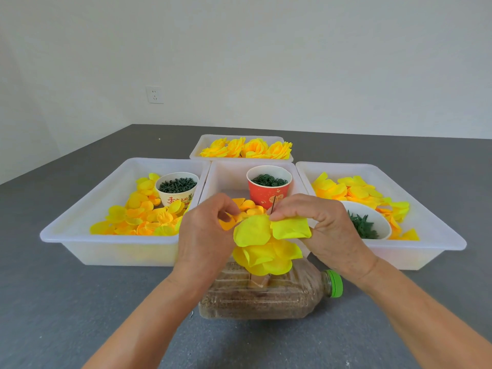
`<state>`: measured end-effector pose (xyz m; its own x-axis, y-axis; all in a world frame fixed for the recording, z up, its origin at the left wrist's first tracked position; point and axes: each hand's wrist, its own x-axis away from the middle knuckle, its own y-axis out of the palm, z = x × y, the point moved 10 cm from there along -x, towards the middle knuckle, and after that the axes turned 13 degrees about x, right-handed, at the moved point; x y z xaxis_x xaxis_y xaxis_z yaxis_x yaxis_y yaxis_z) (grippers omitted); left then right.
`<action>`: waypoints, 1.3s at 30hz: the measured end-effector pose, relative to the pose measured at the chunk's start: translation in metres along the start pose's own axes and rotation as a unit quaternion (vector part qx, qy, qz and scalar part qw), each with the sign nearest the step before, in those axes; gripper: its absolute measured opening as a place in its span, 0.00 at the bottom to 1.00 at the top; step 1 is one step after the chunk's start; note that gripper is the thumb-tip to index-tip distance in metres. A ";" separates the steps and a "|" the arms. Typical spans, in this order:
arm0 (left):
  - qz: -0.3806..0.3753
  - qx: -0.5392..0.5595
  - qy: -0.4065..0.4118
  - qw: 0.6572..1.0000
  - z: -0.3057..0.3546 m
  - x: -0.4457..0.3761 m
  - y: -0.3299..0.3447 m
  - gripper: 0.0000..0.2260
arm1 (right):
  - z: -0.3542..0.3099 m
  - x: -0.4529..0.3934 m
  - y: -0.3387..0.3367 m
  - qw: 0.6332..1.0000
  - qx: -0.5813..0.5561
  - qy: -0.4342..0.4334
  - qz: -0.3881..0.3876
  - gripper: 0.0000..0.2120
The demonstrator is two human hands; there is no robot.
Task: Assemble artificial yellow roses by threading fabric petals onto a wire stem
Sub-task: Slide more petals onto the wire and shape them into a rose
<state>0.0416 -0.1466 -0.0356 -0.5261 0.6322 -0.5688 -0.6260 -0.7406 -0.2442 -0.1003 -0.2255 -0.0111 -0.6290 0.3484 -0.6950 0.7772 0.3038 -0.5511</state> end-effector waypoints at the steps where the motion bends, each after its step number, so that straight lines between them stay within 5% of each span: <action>1: 0.014 -0.004 0.022 1.000 0.006 0.000 -0.003 0.09 | 0.000 0.001 0.000 1.000 -0.001 0.000 0.002 0.10; 9: -0.032 0.047 0.155 0.986 0.031 0.005 0.004 0.07 | -0.004 0.006 0.001 0.999 0.029 -0.020 0.015 0.11; 17: -0.045 0.029 0.164 0.985 0.030 0.007 0.004 0.08 | -0.008 0.026 -0.022 0.986 0.147 -0.029 0.077 0.11; 39: -0.099 -0.029 0.228 0.968 0.033 0.014 0.009 0.10 | -0.026 0.036 -0.006 0.965 0.239 -0.100 0.044 0.10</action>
<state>0.0095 -0.1372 -0.0201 -0.0825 0.6068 -0.7906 -0.6482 -0.6352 -0.4199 -0.1286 -0.1919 -0.0208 -0.5813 0.1619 -0.7974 0.7773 -0.1792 -0.6031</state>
